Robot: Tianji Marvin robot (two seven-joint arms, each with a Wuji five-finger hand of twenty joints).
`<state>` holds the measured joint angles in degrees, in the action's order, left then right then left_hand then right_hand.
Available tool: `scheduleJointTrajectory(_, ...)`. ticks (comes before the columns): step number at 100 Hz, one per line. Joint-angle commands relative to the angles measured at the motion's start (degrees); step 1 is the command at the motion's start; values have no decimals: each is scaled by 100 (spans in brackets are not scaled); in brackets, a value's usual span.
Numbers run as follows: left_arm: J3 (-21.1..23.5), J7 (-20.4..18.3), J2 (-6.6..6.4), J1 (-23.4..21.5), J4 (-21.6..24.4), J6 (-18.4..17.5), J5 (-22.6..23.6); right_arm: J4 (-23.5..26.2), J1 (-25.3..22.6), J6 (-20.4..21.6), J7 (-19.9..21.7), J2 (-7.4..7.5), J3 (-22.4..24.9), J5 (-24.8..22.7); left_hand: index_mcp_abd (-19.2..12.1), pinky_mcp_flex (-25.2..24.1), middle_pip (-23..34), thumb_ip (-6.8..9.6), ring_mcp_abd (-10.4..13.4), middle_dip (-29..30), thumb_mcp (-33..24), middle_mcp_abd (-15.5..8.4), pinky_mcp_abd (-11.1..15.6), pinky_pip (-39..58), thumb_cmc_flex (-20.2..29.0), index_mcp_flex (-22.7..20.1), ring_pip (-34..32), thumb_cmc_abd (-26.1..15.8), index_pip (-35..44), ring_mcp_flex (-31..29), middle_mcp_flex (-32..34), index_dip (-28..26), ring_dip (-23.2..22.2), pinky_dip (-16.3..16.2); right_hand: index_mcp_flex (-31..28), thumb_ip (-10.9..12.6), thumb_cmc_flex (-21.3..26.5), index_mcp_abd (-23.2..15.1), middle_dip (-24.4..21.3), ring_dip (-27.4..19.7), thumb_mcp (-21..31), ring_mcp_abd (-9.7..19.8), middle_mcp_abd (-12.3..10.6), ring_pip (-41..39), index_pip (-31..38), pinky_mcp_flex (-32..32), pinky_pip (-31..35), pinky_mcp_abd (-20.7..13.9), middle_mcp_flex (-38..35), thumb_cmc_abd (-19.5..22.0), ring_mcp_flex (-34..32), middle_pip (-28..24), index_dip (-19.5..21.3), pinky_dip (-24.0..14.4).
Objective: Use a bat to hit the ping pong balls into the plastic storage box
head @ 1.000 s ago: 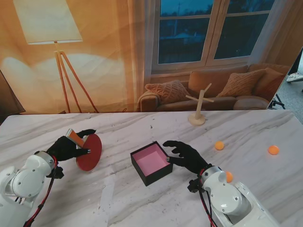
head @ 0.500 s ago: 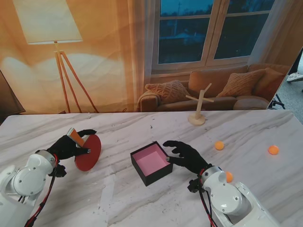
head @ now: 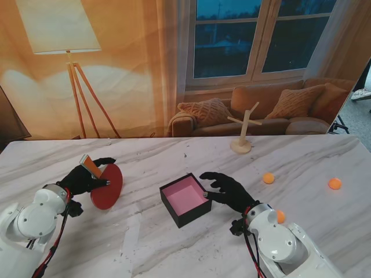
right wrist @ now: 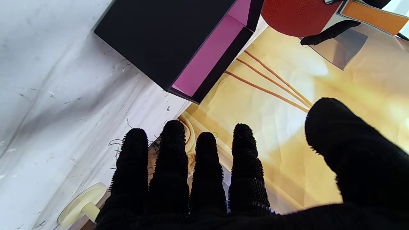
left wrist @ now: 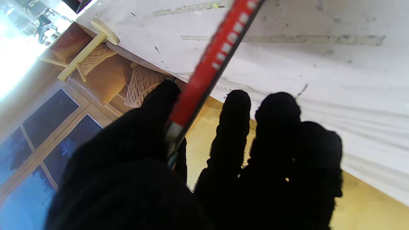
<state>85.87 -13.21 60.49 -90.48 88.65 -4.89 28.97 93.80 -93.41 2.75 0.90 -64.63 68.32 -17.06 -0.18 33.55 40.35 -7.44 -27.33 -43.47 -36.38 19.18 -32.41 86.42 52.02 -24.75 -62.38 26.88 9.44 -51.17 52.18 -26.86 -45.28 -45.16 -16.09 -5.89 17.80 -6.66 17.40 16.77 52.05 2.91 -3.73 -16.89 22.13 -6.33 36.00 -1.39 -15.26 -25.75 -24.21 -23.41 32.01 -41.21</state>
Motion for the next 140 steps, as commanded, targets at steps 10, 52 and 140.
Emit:
scheduleJointTrajectory(10, 44, -323, 21, -196, -3, 187, -283, 9, -11, -52, 105, -1, -11, 14, 623, -178, -287, 77, -822, -261, -489, 13, 289, 21, -45, -342, 148, -685, 1752, 216, -478, 98, -73, -156, -101, 181, -164, -201, 23, 77, -111, 7, -143, -72, 32, 12, 28, -61, 263, 170, 102, 65, 30, -104)
scheduleJointTrajectory(52, 182, -280, 84, -397, 357, 403, -784, 3, -9, -42, 110, 0, -21, 27, 617, -127, -140, 236, -916, -296, -86, 51, 273, 28, -129, 317, 131, -1227, 946, 169, -719, 397, -130, -285, -106, 184, -164, -199, 23, 79, -120, 6, -140, -72, 33, 10, 28, -60, 265, 174, 107, 65, 30, -105)
scheduleJointTrajectory(140, 360, -255, 114, -565, 582, 38, -1227, -6, -7, -23, 104, -1, -27, 28, 157, -574, -668, 178, -448, -399, -855, 150, 601, -303, 180, -671, 643, -486, 1432, 496, -1891, 55, 6, 47, -102, 184, -157, -198, 24, 81, -116, 13, -147, -71, 27, 11, 25, -64, 260, 170, 97, 66, 29, -107)
